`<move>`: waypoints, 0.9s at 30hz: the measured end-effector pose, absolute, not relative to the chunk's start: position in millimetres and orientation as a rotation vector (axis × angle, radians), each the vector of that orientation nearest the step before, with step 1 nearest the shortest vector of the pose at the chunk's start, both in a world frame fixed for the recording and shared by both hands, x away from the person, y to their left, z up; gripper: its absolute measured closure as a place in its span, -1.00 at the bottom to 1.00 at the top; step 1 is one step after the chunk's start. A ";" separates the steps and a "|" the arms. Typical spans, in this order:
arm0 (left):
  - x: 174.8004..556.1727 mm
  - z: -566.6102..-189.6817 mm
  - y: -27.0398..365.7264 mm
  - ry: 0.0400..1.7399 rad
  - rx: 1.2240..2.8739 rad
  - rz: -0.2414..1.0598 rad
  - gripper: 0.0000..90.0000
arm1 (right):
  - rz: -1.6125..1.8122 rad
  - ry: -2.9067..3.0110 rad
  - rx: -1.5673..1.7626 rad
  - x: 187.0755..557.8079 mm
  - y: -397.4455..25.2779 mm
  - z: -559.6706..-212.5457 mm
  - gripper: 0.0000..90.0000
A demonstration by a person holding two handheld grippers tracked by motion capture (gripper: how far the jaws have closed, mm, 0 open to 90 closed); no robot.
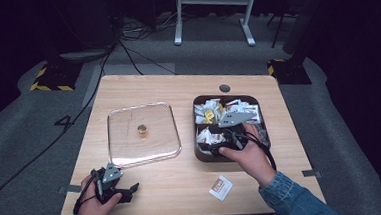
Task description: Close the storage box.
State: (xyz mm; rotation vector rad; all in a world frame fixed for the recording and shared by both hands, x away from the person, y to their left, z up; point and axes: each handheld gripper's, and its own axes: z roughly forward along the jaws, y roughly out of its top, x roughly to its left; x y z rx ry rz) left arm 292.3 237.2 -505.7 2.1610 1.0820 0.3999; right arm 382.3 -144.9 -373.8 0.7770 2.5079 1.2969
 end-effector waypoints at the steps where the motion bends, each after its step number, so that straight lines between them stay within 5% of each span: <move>1: 292.3 -505.7 237.2 1.082 2.161 0.400 -0.70 | 1.288 2.500 0.762 384.3 -140.8 -372.8 -0.44; 16: 288.1 -505.9 241.3 1.066 2.167 0.396 -0.69 | 1.296 2.497 0.744 429.0 -81.2 -370.9 -0.57; 27: 288.3 -505.5 242.0 1.061 2.172 0.393 -0.69 | 1.294 2.508 0.753 453.9 -35.1 -382.0 -0.48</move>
